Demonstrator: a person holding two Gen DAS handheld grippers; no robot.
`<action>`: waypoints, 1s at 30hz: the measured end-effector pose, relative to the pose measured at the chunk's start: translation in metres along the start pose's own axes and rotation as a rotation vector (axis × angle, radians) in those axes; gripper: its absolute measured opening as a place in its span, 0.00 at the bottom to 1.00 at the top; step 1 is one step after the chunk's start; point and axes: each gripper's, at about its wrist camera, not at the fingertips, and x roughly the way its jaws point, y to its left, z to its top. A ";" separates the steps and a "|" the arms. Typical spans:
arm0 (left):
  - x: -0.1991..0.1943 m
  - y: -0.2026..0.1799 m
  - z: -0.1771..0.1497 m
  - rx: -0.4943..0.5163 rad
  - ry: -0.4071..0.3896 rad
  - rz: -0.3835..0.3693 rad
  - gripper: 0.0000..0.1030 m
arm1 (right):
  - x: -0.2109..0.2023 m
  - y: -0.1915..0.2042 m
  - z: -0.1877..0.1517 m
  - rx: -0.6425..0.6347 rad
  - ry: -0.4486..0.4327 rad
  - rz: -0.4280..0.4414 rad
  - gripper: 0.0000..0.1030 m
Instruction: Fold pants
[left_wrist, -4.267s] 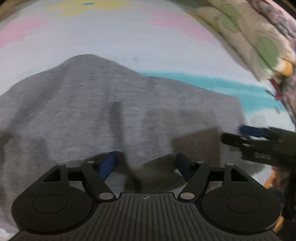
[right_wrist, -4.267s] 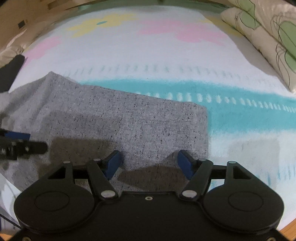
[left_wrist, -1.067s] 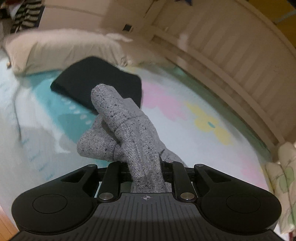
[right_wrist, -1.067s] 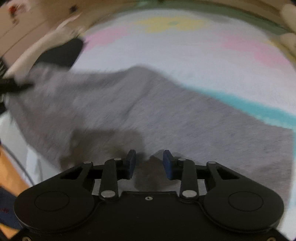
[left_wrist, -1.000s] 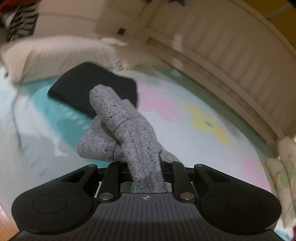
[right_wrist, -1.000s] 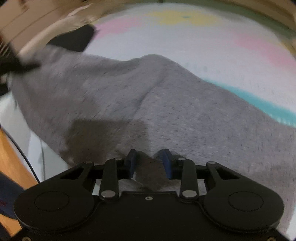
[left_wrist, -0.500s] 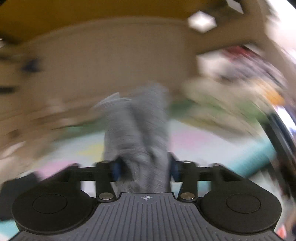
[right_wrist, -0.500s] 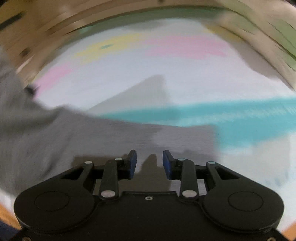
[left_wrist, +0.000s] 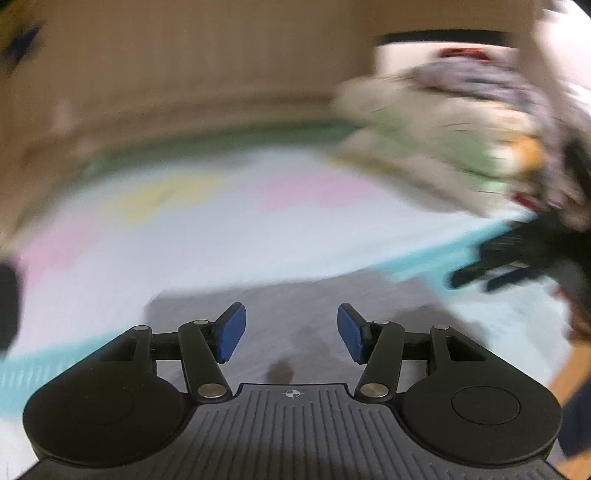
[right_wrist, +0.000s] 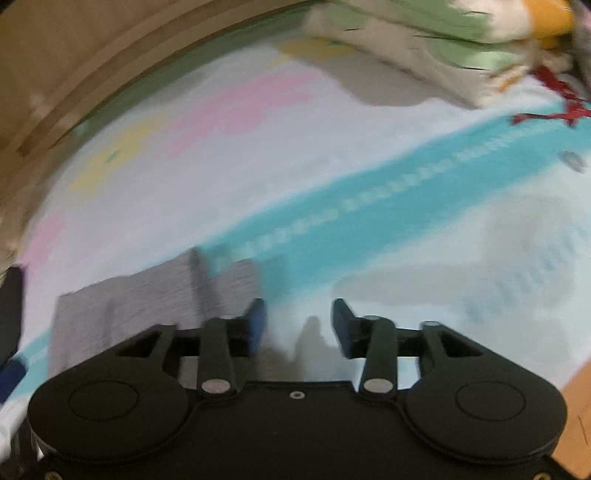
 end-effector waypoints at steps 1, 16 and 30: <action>0.008 0.013 0.000 -0.057 0.043 0.008 0.52 | 0.000 0.007 -0.002 -0.018 0.003 0.029 0.66; 0.065 0.044 -0.020 -0.261 0.341 -0.005 0.66 | 0.050 0.060 -0.021 -0.189 0.123 0.117 0.84; 0.062 0.047 -0.022 -0.256 0.359 0.020 0.69 | 0.062 0.072 -0.020 -0.162 0.124 0.193 0.65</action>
